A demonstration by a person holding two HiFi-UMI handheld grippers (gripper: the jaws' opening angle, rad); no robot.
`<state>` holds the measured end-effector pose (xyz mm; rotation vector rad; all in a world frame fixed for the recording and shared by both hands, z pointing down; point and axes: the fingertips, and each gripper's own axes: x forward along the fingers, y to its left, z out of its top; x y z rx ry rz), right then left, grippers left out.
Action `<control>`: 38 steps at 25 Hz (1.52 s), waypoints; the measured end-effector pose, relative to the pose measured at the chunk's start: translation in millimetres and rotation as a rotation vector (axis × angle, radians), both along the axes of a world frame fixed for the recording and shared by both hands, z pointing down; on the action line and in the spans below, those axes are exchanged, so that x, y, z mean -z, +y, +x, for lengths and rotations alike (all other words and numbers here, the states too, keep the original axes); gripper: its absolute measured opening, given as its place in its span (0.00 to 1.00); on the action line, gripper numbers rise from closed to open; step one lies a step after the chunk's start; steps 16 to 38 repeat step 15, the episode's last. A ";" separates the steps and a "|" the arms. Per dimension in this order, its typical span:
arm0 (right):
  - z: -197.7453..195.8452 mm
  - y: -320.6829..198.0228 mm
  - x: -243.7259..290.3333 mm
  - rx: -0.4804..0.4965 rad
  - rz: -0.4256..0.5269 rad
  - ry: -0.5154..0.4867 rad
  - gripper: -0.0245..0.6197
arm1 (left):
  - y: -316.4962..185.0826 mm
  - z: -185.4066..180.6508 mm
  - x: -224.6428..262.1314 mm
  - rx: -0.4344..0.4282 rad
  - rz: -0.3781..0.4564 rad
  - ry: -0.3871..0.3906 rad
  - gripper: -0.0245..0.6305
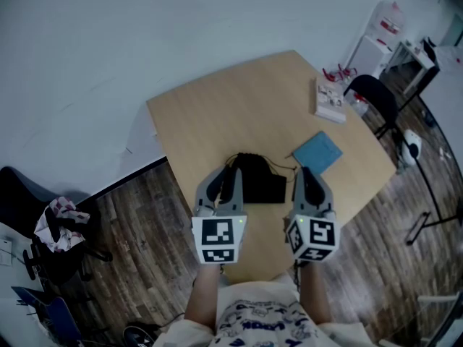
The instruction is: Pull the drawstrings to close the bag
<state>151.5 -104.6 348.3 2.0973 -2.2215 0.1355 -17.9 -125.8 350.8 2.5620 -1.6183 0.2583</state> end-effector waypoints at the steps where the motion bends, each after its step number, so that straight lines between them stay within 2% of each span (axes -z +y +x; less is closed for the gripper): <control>1: -0.2 0.2 0.4 0.001 0.004 0.003 0.06 | 0.9 1.3 0.8 -0.006 0.008 0.001 0.14; 4: 0.5 1.4 0.9 0.001 0.012 0.013 0.06 | 3.1 3.0 4.3 -0.005 0.036 -0.001 0.12; 10: -0.2 2.0 4.5 -0.008 0.025 0.012 0.06 | 1.2 -8.5 7.3 0.053 0.053 -0.012 0.05; 38: 3.5 2.8 6.5 -0.015 0.036 0.014 0.05 | 2.2 -10.6 9.8 0.064 0.068 -0.002 0.04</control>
